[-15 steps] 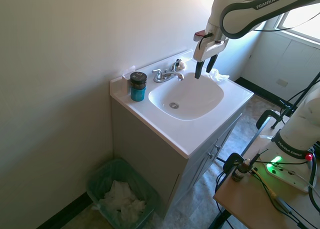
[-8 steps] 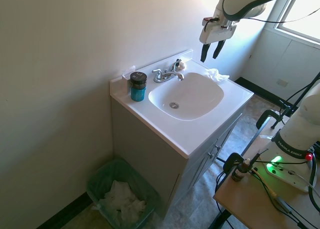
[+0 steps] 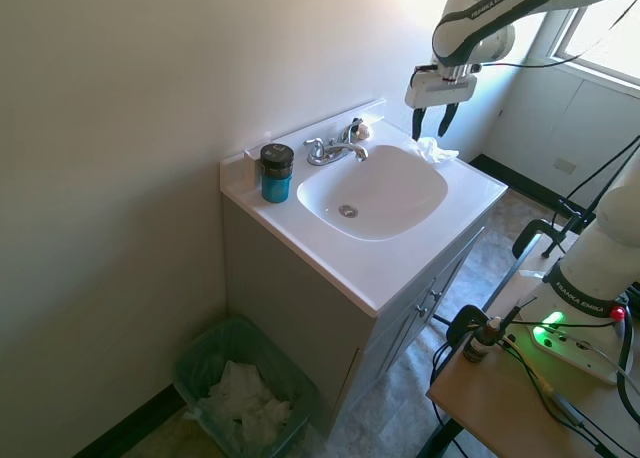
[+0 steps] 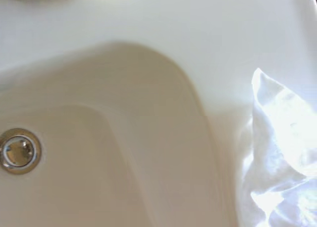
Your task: Throw the tissue in the trash bin
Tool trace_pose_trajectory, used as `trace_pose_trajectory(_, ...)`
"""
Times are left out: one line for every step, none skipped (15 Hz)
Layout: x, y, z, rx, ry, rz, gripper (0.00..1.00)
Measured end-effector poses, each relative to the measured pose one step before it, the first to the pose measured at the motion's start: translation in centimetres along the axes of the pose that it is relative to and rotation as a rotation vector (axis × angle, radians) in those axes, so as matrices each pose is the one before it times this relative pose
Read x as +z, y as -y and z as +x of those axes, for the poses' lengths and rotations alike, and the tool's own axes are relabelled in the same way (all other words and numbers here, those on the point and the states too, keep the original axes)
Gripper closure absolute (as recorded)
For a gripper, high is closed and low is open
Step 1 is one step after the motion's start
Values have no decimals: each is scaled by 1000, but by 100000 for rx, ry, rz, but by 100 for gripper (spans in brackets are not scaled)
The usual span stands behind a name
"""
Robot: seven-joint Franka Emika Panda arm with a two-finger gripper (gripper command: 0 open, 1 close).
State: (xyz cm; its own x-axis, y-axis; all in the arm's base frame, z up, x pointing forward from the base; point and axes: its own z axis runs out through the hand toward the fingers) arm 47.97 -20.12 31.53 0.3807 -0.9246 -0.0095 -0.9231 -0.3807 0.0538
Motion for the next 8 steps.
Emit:
trace_pose_trajectory(795, -292, 617, 1381, 142, -486, 0)
trace_pose_trajectory(885, -344, 588, 1548, 242, -428, 0)
trace_pose_trajectory(945, -301, 550, 1664, 238, -209, 0)
trace_pose_trajectory(905, -198, 444, 1572, 464, -234, 0)
trace_pose_trajectory(765, -111, 365, 1285, 560, -220, 0)
trace_pose_trajectory(621, -26, 287, 941, 632, 1, 0)
trace_pose_trajectory(537, 25, 279, 657, 787, 130, 0)
trace_pose_trajectory(419, 34, 265, 440, 690, 258, 100)
